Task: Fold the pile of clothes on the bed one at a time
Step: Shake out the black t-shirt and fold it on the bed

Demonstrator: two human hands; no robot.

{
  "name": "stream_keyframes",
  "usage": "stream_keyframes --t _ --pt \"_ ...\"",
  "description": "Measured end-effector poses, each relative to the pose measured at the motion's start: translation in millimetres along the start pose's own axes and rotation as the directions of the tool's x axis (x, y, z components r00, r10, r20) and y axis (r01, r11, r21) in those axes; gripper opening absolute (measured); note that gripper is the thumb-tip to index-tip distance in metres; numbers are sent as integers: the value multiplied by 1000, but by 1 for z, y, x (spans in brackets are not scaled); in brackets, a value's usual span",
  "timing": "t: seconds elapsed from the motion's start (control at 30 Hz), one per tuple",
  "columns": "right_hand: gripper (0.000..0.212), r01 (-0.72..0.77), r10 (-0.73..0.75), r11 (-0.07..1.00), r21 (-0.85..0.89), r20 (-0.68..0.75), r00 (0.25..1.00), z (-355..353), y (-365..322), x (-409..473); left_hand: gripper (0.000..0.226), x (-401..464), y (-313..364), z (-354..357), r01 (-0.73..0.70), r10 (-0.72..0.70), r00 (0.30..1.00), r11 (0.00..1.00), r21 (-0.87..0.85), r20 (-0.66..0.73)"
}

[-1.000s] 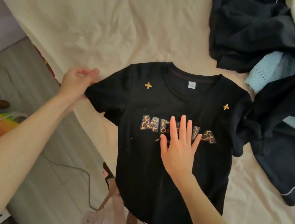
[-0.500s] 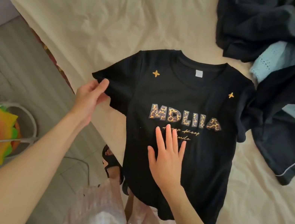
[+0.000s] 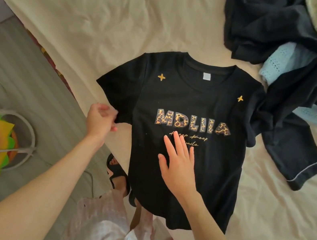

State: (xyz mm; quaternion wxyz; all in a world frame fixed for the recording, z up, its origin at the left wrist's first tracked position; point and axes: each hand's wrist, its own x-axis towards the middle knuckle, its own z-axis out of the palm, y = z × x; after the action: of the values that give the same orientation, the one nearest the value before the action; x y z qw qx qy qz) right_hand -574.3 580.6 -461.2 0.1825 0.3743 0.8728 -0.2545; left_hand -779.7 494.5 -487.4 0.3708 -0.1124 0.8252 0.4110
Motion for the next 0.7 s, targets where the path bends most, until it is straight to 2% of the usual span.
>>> stream_keyframes --t 0.03,0.1,0.17,0.23,0.3,0.37,0.43,0.5,0.57,0.6,0.7 --pt "49 6 -5 999 34 -30 1000 -6 3 -2 38 -3 -1 -2 29 -27 998 999 40 -54" --pt "40 -11 30 994 110 -174 984 -24 15 -7 42 -14 1 -5 -49 78 985 982 182 -156" --pt "30 -76 145 978 194 -369 918 -44 37 -11 39 -32 4 -1 -253 326 929 904 344 -173" --pt "26 -201 368 902 383 -435 822 -64 64 -12 35 -56 9 14 -479 559 828 747 461 -45" --pt "31 -355 655 675 647 -305 691 -81 93 -9 36 -80 10 39 -666 680 706 542 513 198" --pt "42 -443 811 343 829 -24 584 -97 122 1 42 -99 5 69 -772 651 608 351 530 454" --pt "40 -451 777 69 890 236 583 -112 146 16 50 -108 -4 98 -772 501 613 211 600 611" --pt "31 -418 648 -155 895 411 641 -123 163 33 52 -108 -15 119 -718 382 671 125 684 635" --pt "35 -390 489 -319 864 503 713 -130 174 45 52 -105 -22 130 -673 350 712 95 734 608" --pt "35 -402 429 -374 836 540 724 -133 177 49 53 -104 -23 132 -659 348 721 80 748 599" --pt "22 -477 377 -411 777 621 688 -144 178 50 55 -104 -23 132 -637 338 728 10 771 597"
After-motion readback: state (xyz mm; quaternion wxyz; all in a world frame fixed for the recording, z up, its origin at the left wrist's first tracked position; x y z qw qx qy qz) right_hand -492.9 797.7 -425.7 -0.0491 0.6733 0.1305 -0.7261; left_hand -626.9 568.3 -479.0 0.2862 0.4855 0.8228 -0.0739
